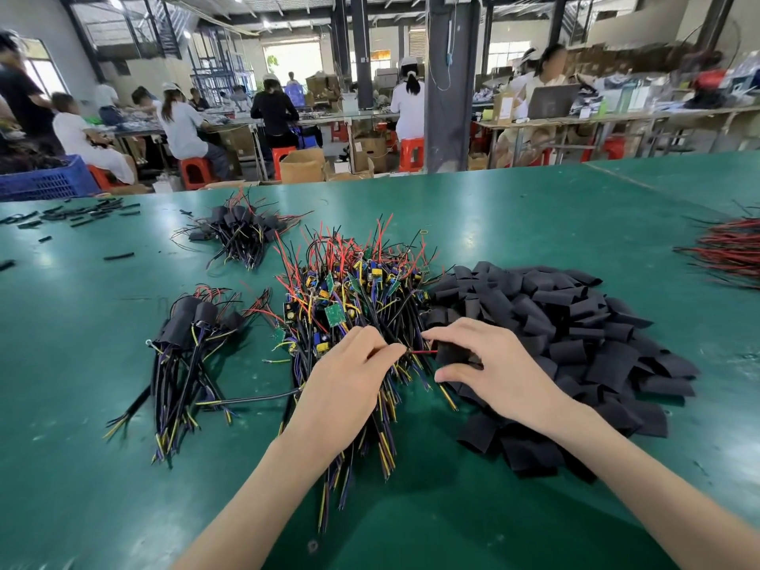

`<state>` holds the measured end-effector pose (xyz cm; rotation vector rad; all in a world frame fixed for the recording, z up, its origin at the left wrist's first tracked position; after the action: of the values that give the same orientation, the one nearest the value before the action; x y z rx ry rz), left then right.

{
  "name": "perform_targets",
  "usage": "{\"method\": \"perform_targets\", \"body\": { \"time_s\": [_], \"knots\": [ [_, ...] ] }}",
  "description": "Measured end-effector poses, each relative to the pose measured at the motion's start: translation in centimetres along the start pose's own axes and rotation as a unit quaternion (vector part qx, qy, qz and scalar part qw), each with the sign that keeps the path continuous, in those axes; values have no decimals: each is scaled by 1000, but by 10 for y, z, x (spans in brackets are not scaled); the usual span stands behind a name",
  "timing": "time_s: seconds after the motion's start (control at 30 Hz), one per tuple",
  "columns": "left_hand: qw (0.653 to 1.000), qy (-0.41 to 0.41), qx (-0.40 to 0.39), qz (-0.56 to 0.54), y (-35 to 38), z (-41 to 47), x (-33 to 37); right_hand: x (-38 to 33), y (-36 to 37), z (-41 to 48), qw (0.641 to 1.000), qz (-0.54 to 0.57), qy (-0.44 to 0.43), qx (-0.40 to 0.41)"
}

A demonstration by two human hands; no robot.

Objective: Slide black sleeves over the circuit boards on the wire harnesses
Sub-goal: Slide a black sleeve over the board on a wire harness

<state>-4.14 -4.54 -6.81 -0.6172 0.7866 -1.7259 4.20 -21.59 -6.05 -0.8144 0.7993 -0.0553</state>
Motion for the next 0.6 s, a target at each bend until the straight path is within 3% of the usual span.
{"method": "perform_targets", "body": {
  "time_s": [0.13, 0.23, 0.3, 0.43, 0.6],
  "knots": [
    [995, -9, 4, -95, 2, 2, 13, -11, 8, -5, 985, -131, -103, -50],
    [974, -58, 19, -218, 3, 1, 20, -17, 13, -10, 965, -227, -127, -20],
    [969, -68, 2, -238, 3, 0, 21, -19, 14, -10, 966, -230, -121, 1],
    [978, -53, -56, -196, -6, 1, 12, -14, 10, -8, 973, -218, -80, 13],
    [980, -73, -165, -85, -10, -2, -16, -5, -3, -2, 993, -92, 36, 58]
  ]
}}
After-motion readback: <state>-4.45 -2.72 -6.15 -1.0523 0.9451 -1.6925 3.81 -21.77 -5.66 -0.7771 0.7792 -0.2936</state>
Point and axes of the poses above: each hand's wrist, its own z-axis towards the middle knuckle, its own y-axis out of the palm, x = y × z, the point moved 2 cm from there along z, towards the middle knuckle, and after that the axes turned 2 degrees about z, right-handed, at the moved point
